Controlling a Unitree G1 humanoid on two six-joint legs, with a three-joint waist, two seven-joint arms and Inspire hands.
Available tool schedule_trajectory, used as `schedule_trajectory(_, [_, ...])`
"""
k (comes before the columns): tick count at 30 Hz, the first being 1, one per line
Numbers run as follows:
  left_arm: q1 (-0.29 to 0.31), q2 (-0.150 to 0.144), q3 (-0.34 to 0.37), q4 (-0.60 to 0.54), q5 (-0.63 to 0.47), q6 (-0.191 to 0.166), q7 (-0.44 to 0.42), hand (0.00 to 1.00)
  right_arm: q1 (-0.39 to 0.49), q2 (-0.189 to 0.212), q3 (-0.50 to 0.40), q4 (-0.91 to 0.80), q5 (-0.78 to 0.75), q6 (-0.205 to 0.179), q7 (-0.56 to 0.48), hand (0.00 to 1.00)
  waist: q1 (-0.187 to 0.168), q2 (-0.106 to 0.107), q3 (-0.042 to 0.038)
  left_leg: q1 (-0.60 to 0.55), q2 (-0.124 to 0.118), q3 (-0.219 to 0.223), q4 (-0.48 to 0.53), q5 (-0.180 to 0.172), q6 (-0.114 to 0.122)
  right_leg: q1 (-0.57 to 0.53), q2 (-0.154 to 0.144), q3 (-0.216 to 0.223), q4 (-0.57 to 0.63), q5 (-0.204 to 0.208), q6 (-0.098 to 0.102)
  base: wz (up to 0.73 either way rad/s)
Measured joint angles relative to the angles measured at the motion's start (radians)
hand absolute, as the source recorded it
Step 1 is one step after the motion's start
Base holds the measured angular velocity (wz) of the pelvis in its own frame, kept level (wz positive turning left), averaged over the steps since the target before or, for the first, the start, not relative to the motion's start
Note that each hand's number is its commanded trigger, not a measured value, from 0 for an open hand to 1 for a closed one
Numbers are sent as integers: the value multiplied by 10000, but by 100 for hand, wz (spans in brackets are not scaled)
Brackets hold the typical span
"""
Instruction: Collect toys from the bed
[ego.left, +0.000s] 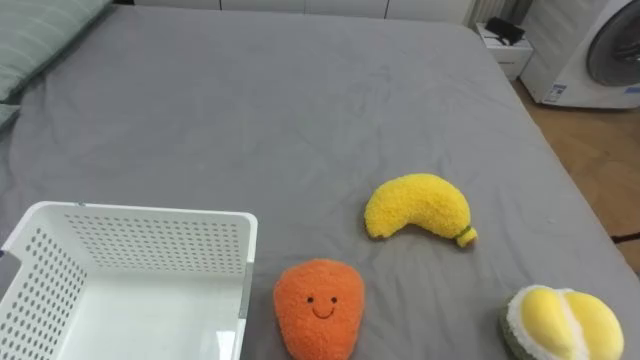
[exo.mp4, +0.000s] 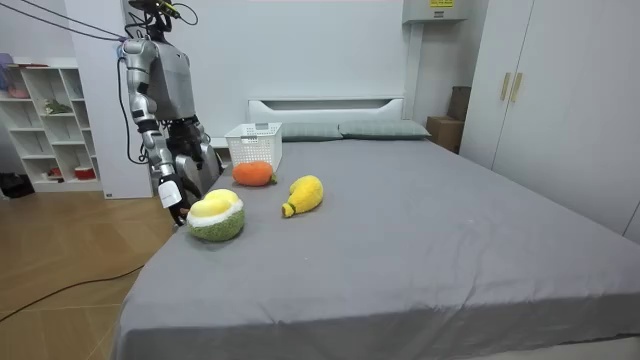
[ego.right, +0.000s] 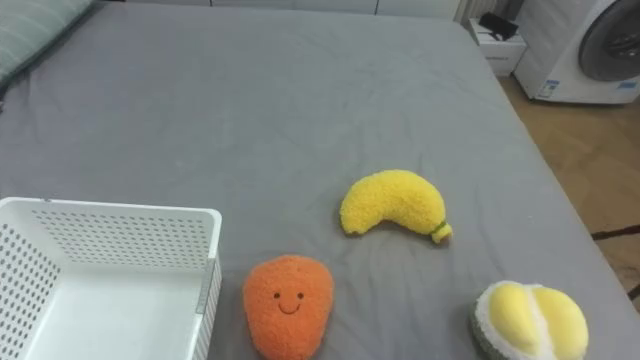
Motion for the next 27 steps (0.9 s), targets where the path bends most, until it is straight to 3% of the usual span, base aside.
schedule_trajectory(19, [33, -27, 104, -12, 31, 68, 266, 0, -28, -29, 0, 83, 416, 6, 226, 0, 6, -54, -6, -34, -6, 19, 6, 3, 0, -28, 10, 130, -14, -10, 4, 0])
schedule_trajectory(24, [0, -34, 147, -16, 3, 244, 264, 0, 9, -118, -27, 187, 958, 10, 328, 0, -1, -86, -27, 1, -15, 15, 8, 3, 0, -42, -1, 127, -19, -41, 19, 0])
schedule_trajectory(27, [4, -45, 359, -22, 14, 276, 265, 0, 40, -78, -448, 189, 1193, 114, 333, 0, -30, -107, -47, 10, -17, 8, -4, 3, -1, -34, -1, 115, -26, -53, 21, 1])
